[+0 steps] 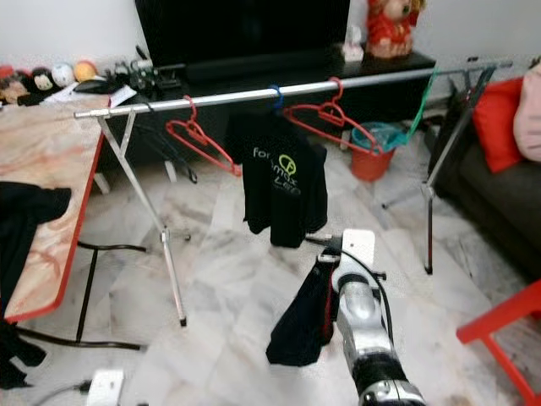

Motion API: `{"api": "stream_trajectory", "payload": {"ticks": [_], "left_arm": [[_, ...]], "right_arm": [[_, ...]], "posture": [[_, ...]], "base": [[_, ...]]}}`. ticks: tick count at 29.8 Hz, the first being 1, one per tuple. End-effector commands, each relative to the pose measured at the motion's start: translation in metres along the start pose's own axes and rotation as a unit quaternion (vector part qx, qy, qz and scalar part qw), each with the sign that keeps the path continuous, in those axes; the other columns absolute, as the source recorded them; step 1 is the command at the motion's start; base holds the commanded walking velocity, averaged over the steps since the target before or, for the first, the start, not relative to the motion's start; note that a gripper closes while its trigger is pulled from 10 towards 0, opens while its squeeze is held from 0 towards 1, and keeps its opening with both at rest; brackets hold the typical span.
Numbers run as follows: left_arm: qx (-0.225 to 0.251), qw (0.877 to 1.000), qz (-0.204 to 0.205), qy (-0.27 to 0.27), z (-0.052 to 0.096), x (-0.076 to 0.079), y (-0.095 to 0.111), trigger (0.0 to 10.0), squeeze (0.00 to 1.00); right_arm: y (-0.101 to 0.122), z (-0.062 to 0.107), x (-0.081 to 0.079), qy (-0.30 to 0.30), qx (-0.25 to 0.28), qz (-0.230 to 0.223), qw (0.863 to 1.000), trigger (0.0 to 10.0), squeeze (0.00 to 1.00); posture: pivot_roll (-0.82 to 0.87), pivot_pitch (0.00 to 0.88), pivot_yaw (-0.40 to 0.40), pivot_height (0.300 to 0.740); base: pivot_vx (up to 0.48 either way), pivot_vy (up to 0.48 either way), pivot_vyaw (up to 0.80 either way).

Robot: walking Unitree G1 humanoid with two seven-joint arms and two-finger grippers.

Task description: Hang hanger

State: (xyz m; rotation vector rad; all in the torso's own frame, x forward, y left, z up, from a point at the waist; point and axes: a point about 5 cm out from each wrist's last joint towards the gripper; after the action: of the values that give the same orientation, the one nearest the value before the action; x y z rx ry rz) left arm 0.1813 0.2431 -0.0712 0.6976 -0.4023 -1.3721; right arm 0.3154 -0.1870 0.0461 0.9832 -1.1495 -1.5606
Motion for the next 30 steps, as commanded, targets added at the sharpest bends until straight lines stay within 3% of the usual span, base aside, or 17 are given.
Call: {"api": "stream_trajectory", "payload": {"ticks": [1,2,3,4,7,10,13,22,30], "left_arm": [[0.011,1.0,0.002,0.016,-0.001,-0.013,0.01,10.0,0.0],[0.011,0.999,-0.045,0.001,-0.003,-0.017,0.017,10.0,0.0],[0.013,0.999,-0.049,-0.003,-0.003,-0.019,0.02,10.0,0.0],[0.02,0.999,-0.045,-0.011,-0.004,-0.02,0.026,10.0,0.0],[0.026,0.998,-0.06,-0.023,-0.005,-0.016,0.028,10.0,0.0],[0.022,0.998,-0.055,-0.022,-0.004,-0.013,0.022,10.0,0.0],[-0.009,0.999,-0.032,-0.005,0.0,-0.015,0.001,10.0,0.0],[-0.008,1.0,-0.005,-0.004,0.002,0.0,-0.006,10.0,0.0],[-0.02,1.0,-0.005,-0.009,0.004,0.007,-0.016,10.0,0.0]], "right_arm": [[-0.012,0.003,0.009,-0.014,-0.029,0.003,0.999,10.0,0.0],[-0.016,0.005,0.002,0.017,-0.032,0.009,0.999,10.0,0.0],[-0.019,0.005,-0.001,0.027,-0.037,0.017,0.999,10.0,0.0],[-0.021,0.006,-0.003,0.03,-0.044,0.054,0.997,10.0,0.0],[-0.022,0.007,0.0,0.019,-0.037,0.051,0.998,10.0,0.0],[-0.025,0.011,0.004,0.003,-0.036,0.041,0.999,10.0,0.0],[-0.033,0.016,0.008,0.004,-0.046,0.047,0.998,10.0,0.0],[-0.016,0.005,0.004,0.013,-0.033,0.068,0.997,10.0,0.0],[-0.008,0.002,-0.002,0.023,-0.018,0.073,0.997,10.0,0.0]], "posture": [[0.04,0.0,0.062,0.74],[0.03,0.0,0.072,0.74],[0.03,0.0,0.08,0.74],[0.03,0.0,0.082,0.74],[0.04,0.0,0.072,0.74],[0.02,0.0,0.083,0.74],[0.03,0.0,0.049,0.74],[0.02,0.0,0.017,0.74],[0.02,0.0,0.018,0.74]], "base": [[0.0,0.0,0.0],[0.0,0.0,0.0],[0.0,0.0,0.0],[0.0,0.0,0.0],[0.0,0.0,0.0],[0.0,0.0,0.0],[0.0,0.0,0.0],[0.0,0.0,0.0],[0.0,0.0,0.0]]}}
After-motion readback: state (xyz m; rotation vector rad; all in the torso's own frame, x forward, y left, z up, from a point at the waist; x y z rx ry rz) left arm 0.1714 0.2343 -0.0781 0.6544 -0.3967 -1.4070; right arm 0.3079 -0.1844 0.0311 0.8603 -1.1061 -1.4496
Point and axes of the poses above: a point about 5 cm out from each wrist's last joint towards the gripper, its own z axis pointing back from the gripper into the wrist, its own y axis along the axis of the wrist's last joint, x = y × z, and after that the axes turned 2 degrees about z, right-handed
